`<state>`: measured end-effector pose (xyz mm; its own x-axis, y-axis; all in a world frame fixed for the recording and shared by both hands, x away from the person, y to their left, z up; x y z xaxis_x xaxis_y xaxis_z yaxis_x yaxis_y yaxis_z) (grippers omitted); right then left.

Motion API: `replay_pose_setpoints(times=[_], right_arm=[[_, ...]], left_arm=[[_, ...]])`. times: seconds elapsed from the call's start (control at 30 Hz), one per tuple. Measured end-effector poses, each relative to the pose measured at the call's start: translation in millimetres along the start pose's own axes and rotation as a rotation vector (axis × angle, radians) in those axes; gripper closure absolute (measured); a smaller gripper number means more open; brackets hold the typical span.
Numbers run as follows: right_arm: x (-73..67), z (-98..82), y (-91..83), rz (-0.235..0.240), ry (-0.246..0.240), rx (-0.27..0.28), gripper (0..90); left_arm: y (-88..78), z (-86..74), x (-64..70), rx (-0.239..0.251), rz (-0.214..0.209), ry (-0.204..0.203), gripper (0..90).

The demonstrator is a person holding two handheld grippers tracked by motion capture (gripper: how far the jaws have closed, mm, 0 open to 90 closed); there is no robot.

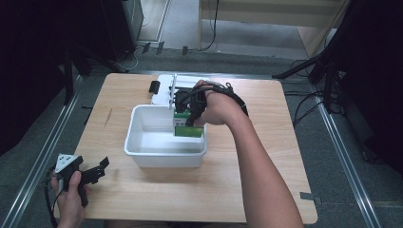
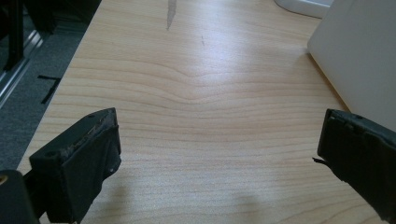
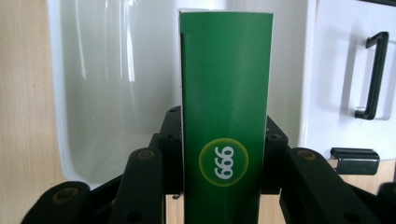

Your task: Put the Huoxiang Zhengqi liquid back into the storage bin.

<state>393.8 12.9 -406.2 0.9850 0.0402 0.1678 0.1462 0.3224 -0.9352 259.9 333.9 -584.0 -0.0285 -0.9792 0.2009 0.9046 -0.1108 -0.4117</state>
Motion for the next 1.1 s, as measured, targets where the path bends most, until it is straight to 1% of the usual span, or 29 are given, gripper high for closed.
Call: replay_pose_setpoints(times=[0.03,0.1,0.2,0.23,0.37,0.43,0.53,0.57,0.6,0.67,0.7,0.77,0.93,1.0,1.03,1.07,1.1], right_arm=[[0.9,-0.4,2.3,0.003,-0.008,-0.002,63.7],[1.2,-1.3,6.9,0.004,0.001,-0.01,63.6],[2.6,-2.0,14.2,0.003,-0.006,-0.016,63.5],[2.3,-2.1,15.5,0.0,-0.001,-0.022,63.5],[3.1,-2.4,23.3,-0.007,-0.014,-0.041,63.2],[3.3,-2.7,26.6,-0.011,-0.013,-0.056,63.1],[4.5,-2.8,32.4,-0.003,-0.016,-0.06,62.9],[4.1,-3.4,34.0,-0.001,-0.005,-0.066,62.9],[5.3,-3.9,36.6,0.001,-0.015,-0.062,62.9],[5.1,-5.2,39.7,0.004,0.001,-0.07,62.9],[5.6,-5.7,41.6,0.007,0.0,-0.067,62.2],[6.1,-4.0,42.4,0.011,0.01,-0.045,62.9],[6.3,-1.2,43.6,0.009,0.011,-0.043,62.6],[6.1,-0.3,43.7,0.004,0.018,-0.044,61.8],[7.3,0.7,43.7,-0.001,0.012,-0.034,60.8],[8.3,1.6,42.8,-0.01,0.017,-0.024,59.5],[9.0,2.5,41.0,-0.02,0.033,-0.015,58.9]], left_arm=[[0.0,0.0,-0.1,-0.001,0.002,0.0,0.1],[0.0,0.0,-0.1,-0.001,0.001,-0.002,0.1],[0.0,0.1,-0.2,-0.001,0.0,0.001,0.1],[0.0,0.1,-0.2,-0.001,0.0,0.001,0.1],[0.1,0.2,-0.2,0.002,0.0,-0.002,0.1],[0.1,0.1,-0.2,0.001,0.0,-0.001,0.1],[0.2,0.2,-0.1,0.002,0.0,-0.002,0.2],[0.3,0.2,-0.1,0.002,0.0,-0.003,0.1],[0.2,0.1,-0.2,0.001,0.001,-0.002,0.1],[0.2,0.1,-0.1,0.002,0.0,-0.002,0.1],[0.2,0.1,-0.2,0.001,0.0,-0.002,0.1],[0.2,0.1,-0.1,0.001,0.0,-0.003,0.1],[0.3,0.2,-0.1,0.001,0.0,-0.003,0.1],[0.2,0.1,-0.2,0.001,0.001,-0.003,0.1],[0.3,0.2,-0.2,0.001,0.0,-0.004,0.1],[0.3,0.2,-0.2,0.001,0.0,-0.004,0.1],[0.3,0.2,-0.2,0.001,0.0,-0.004,0.1]])
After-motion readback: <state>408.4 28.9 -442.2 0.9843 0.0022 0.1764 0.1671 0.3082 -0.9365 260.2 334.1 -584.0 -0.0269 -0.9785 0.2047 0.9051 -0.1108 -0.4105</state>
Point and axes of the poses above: each handheld gripper's, and its own axes: y roughly forward along the jaws, z roughly out of its top, x roughly to its right, the point moved 6 cm from there along y, roughly forward along the jaws, and after that the axes turned 7 degrees about x, right-handed, at the moved point
